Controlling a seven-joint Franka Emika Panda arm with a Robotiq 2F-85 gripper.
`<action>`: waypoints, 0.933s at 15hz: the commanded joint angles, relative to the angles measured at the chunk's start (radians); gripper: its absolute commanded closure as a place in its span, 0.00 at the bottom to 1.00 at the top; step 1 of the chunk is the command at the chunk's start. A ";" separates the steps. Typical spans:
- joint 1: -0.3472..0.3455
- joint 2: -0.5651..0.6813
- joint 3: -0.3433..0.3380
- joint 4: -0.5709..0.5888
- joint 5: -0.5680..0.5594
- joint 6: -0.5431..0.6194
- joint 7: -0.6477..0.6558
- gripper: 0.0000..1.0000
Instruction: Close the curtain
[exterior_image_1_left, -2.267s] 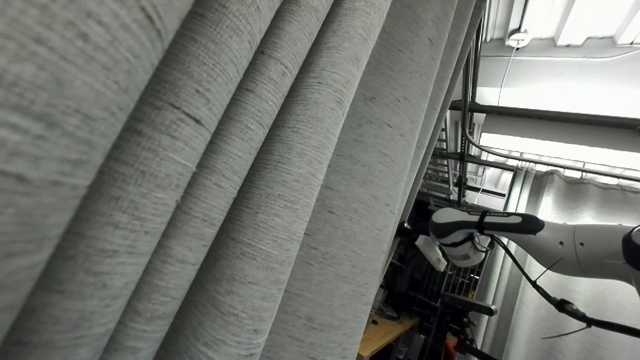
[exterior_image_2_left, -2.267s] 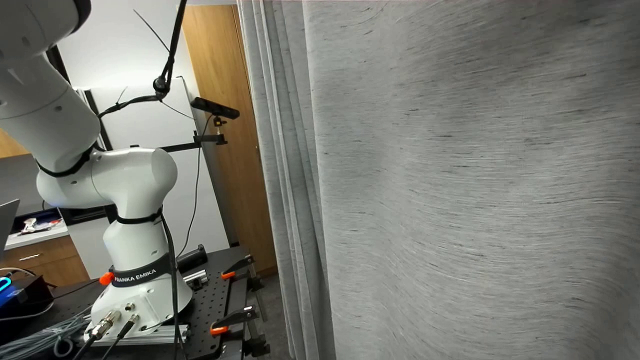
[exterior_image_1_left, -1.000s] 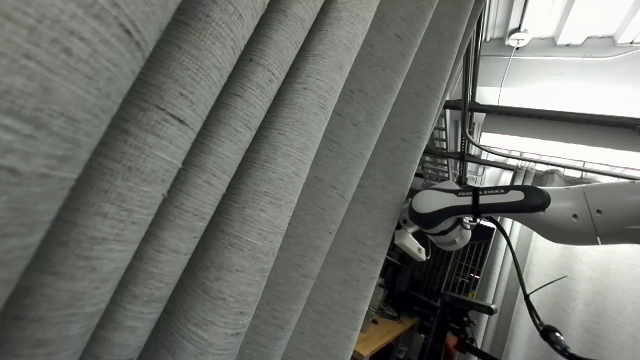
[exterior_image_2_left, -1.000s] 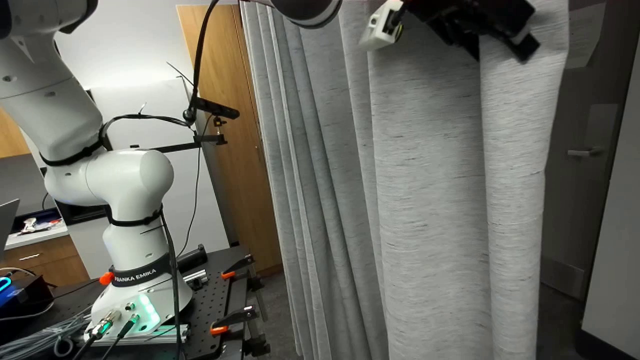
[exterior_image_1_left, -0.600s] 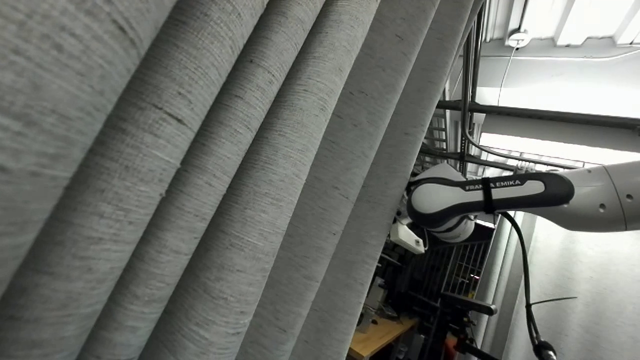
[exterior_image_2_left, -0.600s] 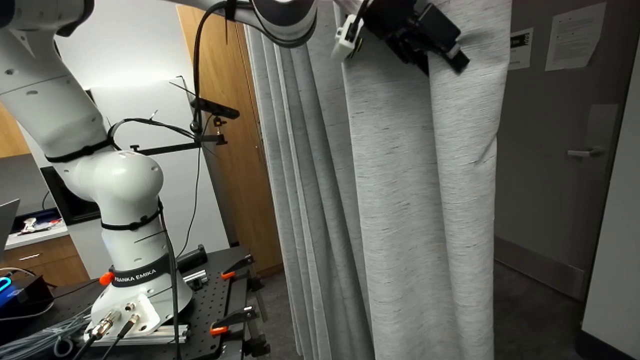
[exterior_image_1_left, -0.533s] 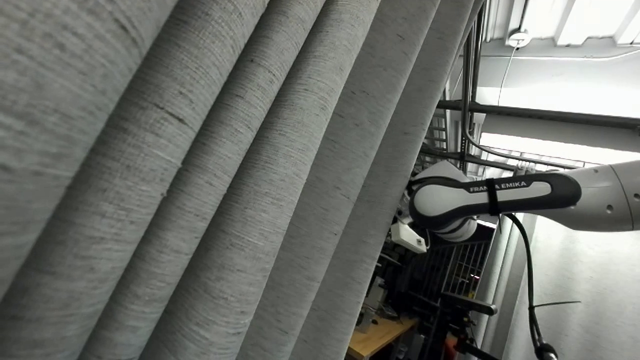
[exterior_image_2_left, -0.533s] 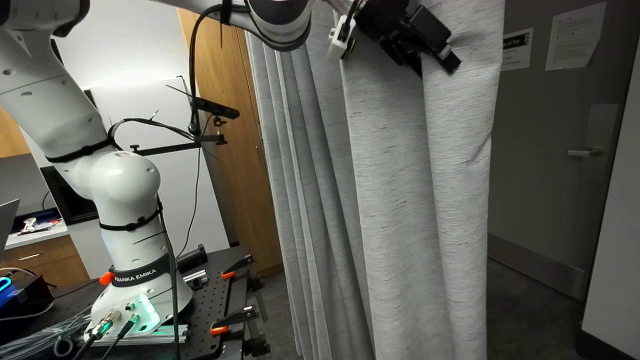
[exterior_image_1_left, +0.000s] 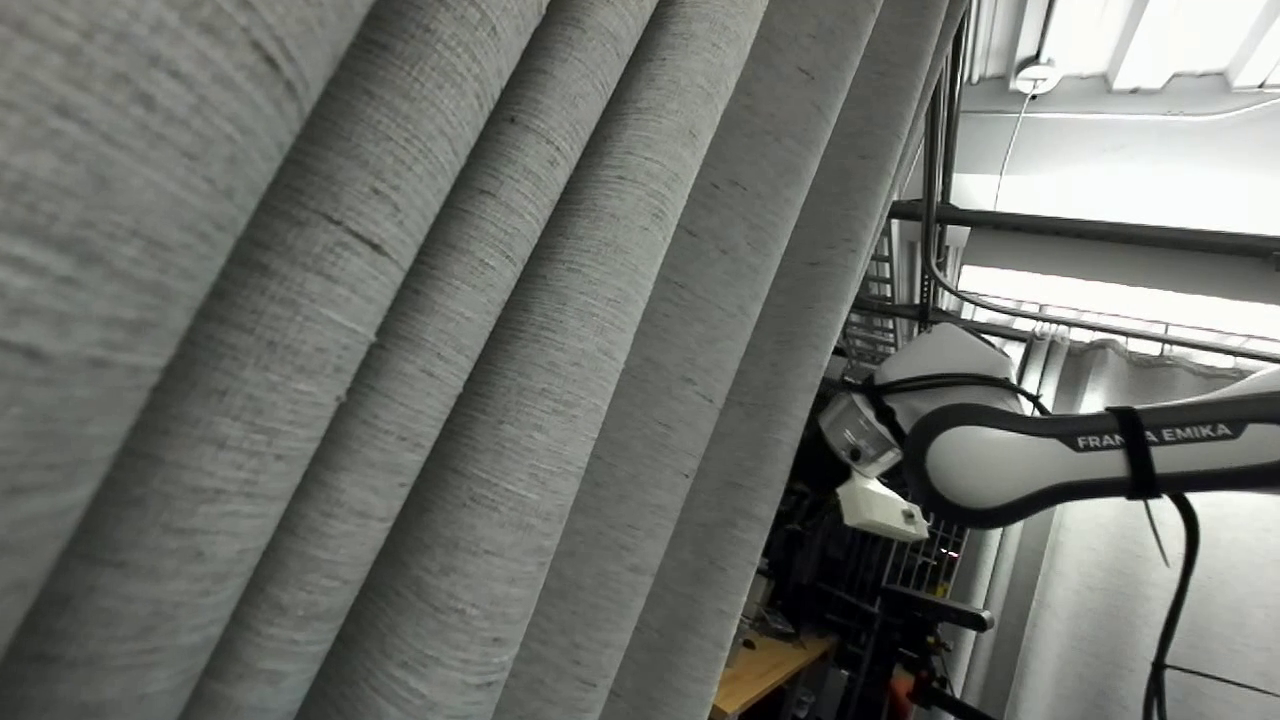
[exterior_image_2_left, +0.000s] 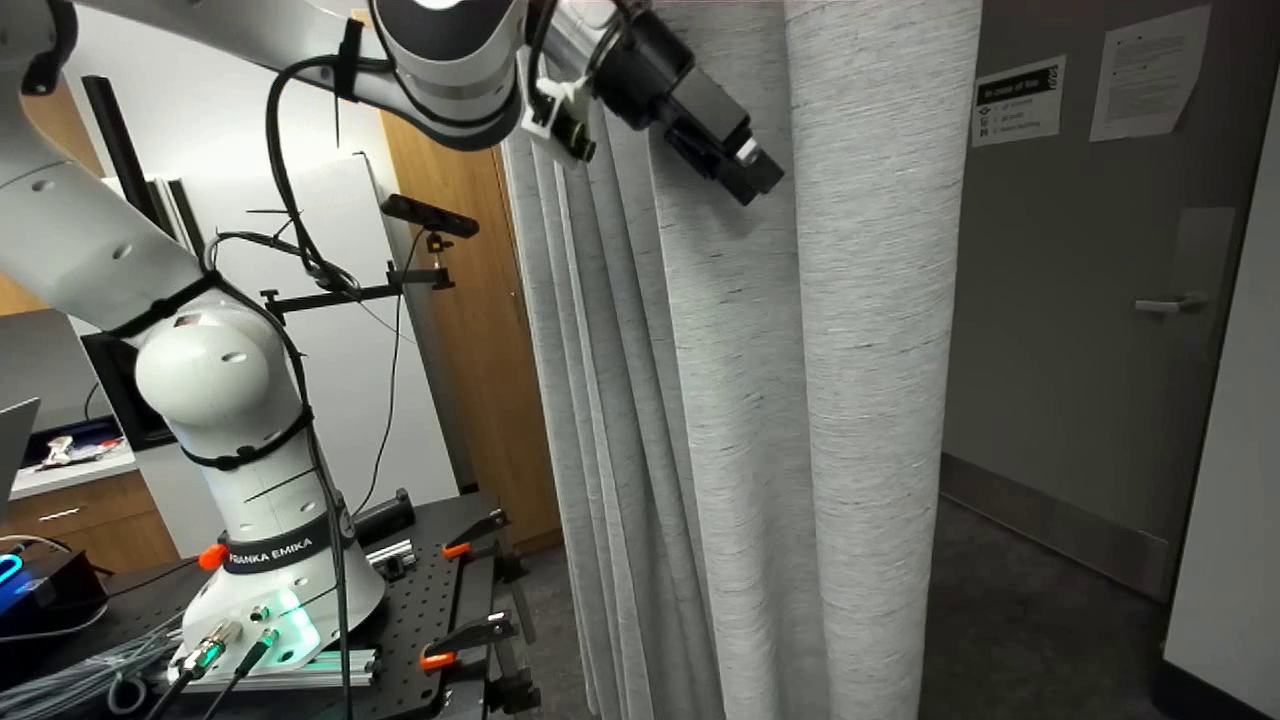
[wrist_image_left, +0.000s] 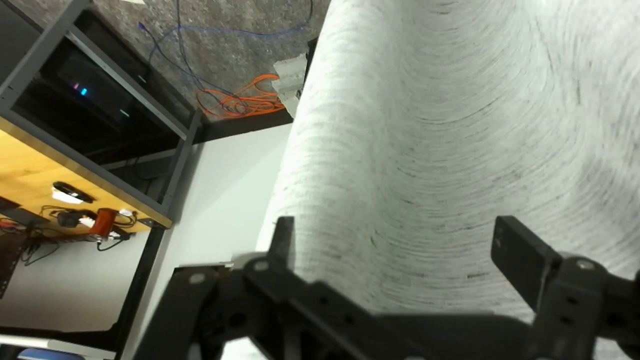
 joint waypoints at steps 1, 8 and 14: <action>-0.273 -0.100 0.250 -0.171 0.108 0.020 -0.027 0.00; -0.477 -0.103 0.507 -0.238 0.297 0.013 -0.053 0.00; -0.491 -0.115 0.525 -0.252 0.301 0.012 -0.049 0.00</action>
